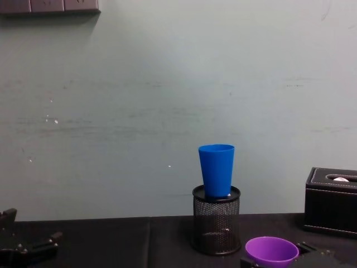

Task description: Pick up one cup with a gripper and tap it against the other cup.

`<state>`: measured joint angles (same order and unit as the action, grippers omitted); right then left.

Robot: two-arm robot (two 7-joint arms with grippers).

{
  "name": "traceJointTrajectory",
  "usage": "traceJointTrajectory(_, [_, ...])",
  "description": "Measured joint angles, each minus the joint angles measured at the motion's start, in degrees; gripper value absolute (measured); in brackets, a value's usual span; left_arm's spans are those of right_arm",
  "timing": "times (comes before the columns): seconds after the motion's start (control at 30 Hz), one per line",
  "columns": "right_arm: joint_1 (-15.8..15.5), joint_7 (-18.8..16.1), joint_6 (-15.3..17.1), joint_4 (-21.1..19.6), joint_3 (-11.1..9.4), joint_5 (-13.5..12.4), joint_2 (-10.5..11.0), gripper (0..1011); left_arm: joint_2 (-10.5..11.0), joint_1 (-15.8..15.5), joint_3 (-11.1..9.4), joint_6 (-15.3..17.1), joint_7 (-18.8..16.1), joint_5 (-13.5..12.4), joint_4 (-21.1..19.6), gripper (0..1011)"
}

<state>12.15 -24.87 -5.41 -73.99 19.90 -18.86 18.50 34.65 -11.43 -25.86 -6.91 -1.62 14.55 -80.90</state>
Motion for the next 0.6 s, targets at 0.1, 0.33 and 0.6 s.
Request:
traceJointTrajectory(0.1, [0.00,0.00,0.00,0.00,0.00,0.00,0.00,1003,0.00,0.00,0.00,0.00,0.00,0.00,0.00,1012])
traceJointTrajectory(0.33, [0.00,0.00,0.00,0.00,0.00,0.00,0.00,1003,0.00,0.00,0.00,0.00,0.00,0.00,0.00,1011])
traceJointTrajectory(0.6, [0.00,0.00,0.00,0.00,0.00,0.00,0.00,1003,0.00,0.00,0.00,0.00,0.00,0.00,0.00,1012])
